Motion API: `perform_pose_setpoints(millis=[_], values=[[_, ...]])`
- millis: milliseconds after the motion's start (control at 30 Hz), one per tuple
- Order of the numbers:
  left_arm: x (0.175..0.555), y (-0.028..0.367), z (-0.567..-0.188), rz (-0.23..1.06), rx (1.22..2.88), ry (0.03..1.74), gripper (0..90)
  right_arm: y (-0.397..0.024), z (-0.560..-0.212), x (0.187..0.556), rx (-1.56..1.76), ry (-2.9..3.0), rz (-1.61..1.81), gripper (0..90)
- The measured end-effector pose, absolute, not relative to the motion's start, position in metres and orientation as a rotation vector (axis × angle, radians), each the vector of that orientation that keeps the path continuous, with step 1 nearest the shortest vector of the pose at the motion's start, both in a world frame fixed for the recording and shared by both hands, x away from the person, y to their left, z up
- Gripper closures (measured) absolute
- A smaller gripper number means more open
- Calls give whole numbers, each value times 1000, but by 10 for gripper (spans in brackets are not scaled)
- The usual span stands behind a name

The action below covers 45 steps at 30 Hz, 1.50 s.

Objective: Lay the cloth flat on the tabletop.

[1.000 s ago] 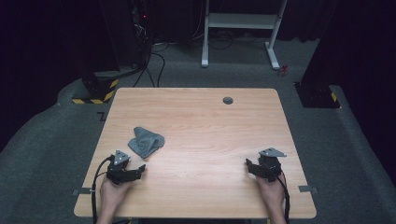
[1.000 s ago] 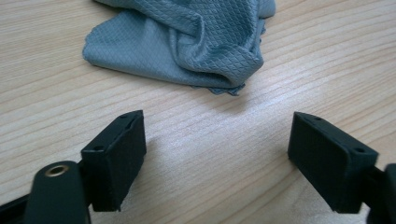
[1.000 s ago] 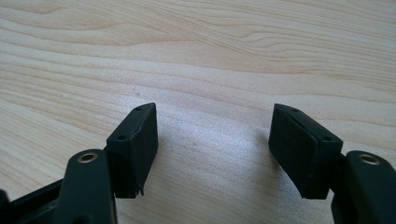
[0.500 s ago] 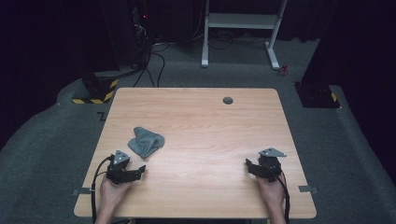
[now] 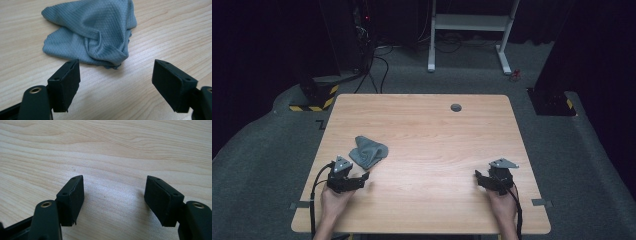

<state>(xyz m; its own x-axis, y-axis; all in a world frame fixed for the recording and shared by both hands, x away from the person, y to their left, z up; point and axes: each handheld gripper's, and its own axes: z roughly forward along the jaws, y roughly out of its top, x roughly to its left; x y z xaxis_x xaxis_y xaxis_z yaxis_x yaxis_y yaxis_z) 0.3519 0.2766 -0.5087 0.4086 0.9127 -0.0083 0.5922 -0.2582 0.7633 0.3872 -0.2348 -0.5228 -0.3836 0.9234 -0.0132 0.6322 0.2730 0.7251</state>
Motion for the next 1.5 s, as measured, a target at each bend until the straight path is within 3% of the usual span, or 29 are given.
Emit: perform_pose_setpoints(millis=[467, 767, 867, 1367, 1467, 1500], values=[[384, 273, -504, 597, 1957, 1319, 291, -235, -523, 387, 1402, 2113, 897, 321], [408, 262, -506, 580, 1997, 1341, 225, -235, -523, 387, 1402, 2113, 897, 321], [411, 263, -507, 576, 1971, 1341, 241, -235, -523, 387, 1403, 2113, 897, 321], [429, 257, -515, 563, 1959, 1405, 369, -235, -523, 387, 1402, 2113, 897, 321], [432, 255, -517, 562, 1982, 1401, 489, -235, -523, 387, 1403, 2113, 897, 321], [433, 254, -517, 564, 1986, 1401, 489, -235, -523, 387, 1403, 2113, 897, 321]])
